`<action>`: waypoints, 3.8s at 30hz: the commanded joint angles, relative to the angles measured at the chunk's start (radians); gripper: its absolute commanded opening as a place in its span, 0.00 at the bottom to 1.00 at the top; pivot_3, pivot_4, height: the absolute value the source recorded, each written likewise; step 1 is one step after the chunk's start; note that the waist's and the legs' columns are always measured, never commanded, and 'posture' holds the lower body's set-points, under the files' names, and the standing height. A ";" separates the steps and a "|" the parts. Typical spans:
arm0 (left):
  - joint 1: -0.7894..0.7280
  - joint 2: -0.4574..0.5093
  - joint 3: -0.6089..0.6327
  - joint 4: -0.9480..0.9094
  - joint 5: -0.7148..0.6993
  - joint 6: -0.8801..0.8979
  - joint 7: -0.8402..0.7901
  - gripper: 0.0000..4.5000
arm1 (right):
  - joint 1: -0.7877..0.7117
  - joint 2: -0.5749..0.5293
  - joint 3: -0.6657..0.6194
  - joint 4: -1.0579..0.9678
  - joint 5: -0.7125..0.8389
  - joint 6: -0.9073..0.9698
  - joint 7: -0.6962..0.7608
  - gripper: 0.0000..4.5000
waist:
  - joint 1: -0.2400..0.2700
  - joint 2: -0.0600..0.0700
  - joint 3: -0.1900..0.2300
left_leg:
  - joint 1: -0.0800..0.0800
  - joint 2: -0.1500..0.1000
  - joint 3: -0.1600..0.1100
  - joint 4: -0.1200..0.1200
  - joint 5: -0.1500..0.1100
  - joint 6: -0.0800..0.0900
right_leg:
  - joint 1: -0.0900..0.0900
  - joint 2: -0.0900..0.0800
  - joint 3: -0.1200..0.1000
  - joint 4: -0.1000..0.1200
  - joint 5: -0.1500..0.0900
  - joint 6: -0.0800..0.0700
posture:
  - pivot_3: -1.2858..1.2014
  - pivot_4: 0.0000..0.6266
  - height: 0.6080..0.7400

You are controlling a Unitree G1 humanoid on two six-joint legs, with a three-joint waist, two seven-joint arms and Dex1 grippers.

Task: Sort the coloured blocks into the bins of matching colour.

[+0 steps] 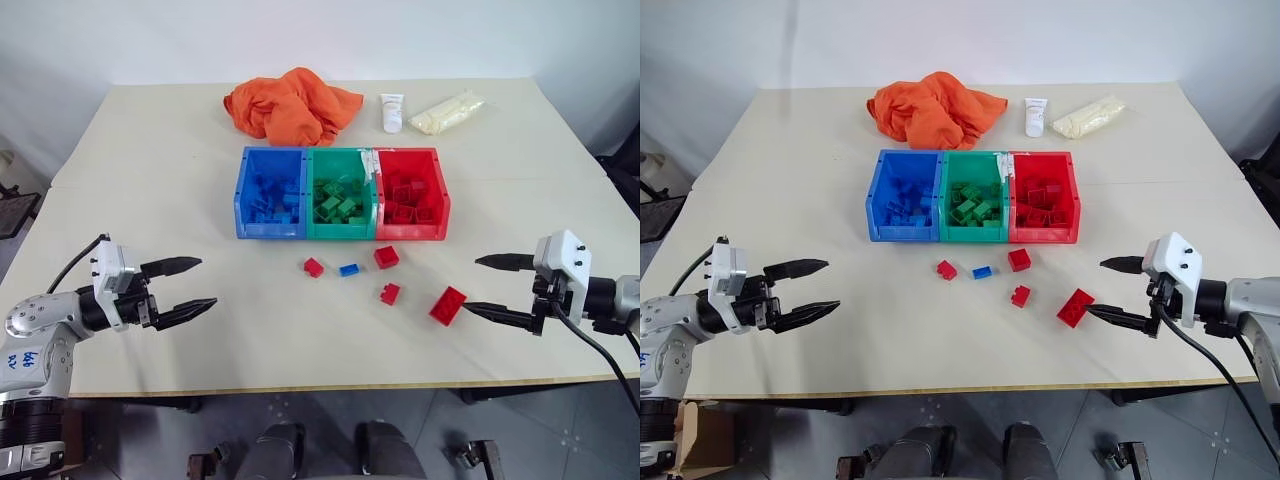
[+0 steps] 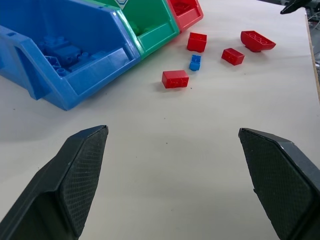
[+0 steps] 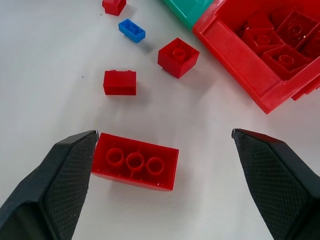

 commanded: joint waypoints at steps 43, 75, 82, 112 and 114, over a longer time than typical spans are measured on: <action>-0.232 -0.080 -0.174 0.108 0.013 -0.044 -0.159 0.99 | 0.152 -0.066 -0.091 -0.115 -0.046 0.130 -0.029 1.00 | 0.011 0.000 0.000 | 0.002 0.001 0.004 0.001 0.000 0.000 | 0.001 0.001 0.001 0.000 0.000 0.000 | 0.52 0.24 1.00; -0.042 -0.088 -0.105 -0.100 -0.024 -0.015 -0.057 1.00 | -0.202 0.043 0.280 0.188 -0.181 0.009 0.100 0.35 | -0.001 0.000 0.000 | 0.002 0.002 0.003 0.002 0.000 -0.001 | 0.000 0.001 0.000 0.001 0.000 0.000 | 0.52 0.24 1.00; -0.052 -0.087 -0.105 -0.083 -0.025 -0.020 -0.066 1.00 | -0.239 0.046 0.174 0.036 -0.101 0.142 0.007 0.20 | -0.002 0.000 0.000 | 0.001 0.002 0.003 0.001 -0.001 -0.001 | -0.001 0.001 0.000 0.001 0.000 0.000 | 0.52 0.24 1.00; -0.141 -0.106 -0.119 -0.031 -0.023 -0.030 -0.084 1.00 | -0.830 0.320 0.311 0.649 -0.308 -0.193 -0.026 1.00 | -0.047 0.001 0.000 | -0.003 0.002 0.004 -0.001 0.000 -0.002 | -0.010 0.000 -0.007 0.009 0.000 0.000 | 0.52 0.24 1.00; -0.149 -0.106 -0.113 -0.032 -0.051 0.021 -0.079 1.00 | -0.702 0.274 0.296 0.446 -0.238 -0.098 0.037 1.00 | -0.042 0.000 0.000 | -0.003 0.002 0.004 -0.001 0.000 -0.002 | -0.010 0.000 -0.007 0.010 0.000 0.000 | 0.52 0.24 1.00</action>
